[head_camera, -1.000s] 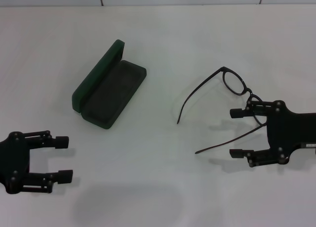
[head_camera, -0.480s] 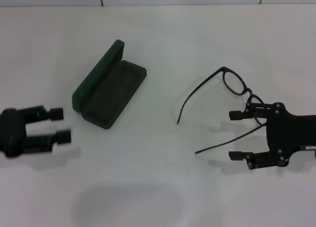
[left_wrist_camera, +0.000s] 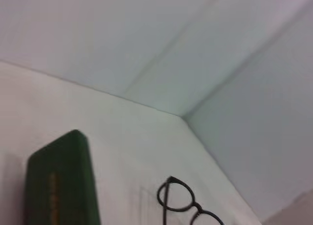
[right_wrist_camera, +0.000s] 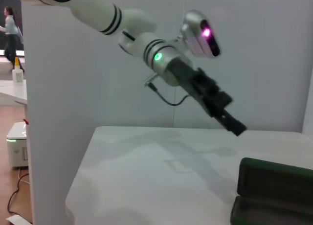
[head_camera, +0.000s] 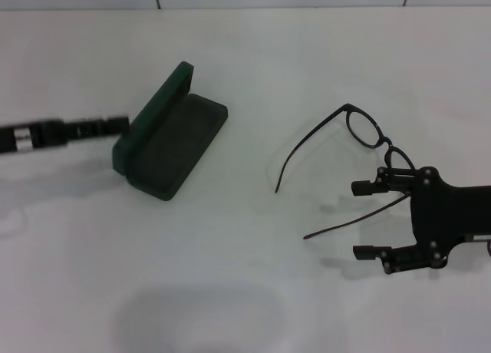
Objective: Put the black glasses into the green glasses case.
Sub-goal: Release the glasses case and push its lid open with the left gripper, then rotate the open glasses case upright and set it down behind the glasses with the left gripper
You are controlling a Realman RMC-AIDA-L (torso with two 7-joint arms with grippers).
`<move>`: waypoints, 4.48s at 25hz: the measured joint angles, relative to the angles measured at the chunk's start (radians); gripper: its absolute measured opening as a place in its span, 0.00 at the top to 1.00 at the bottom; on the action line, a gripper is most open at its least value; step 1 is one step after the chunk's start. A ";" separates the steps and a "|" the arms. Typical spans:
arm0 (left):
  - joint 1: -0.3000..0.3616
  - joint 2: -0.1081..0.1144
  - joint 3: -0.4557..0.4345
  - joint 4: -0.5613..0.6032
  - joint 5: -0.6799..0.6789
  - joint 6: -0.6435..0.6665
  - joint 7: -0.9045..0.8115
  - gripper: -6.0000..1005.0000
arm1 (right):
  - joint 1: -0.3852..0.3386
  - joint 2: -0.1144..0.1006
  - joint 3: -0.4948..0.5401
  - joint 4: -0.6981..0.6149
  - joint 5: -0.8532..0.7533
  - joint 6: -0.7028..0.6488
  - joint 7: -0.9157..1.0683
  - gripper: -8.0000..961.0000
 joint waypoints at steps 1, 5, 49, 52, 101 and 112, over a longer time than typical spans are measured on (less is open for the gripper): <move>-0.012 0.009 0.002 0.004 0.000 -0.007 -0.036 0.18 | 0.000 0.000 0.000 0.000 0.000 -0.002 0.000 0.17; -0.054 0.030 0.023 0.099 0.055 -0.023 -0.161 0.18 | -0.001 0.001 0.000 0.006 -0.001 -0.004 0.000 0.17; -0.427 -0.090 0.399 0.231 0.729 -0.355 -0.532 0.19 | -0.001 0.003 0.000 0.012 -0.001 0.036 0.003 0.17; -0.429 -0.090 0.399 0.225 0.729 -0.356 -0.531 0.19 | -0.001 0.003 0.000 0.012 0.001 0.036 0.003 0.17; -0.351 -0.161 0.516 0.466 0.709 -0.347 0.078 0.79 | -0.020 0.004 0.009 0.012 0.007 0.025 0.000 0.17; -0.357 -0.168 0.578 0.471 0.697 -0.244 0.268 0.78 | -0.025 0.006 0.003 0.012 0.009 0.024 0.002 0.17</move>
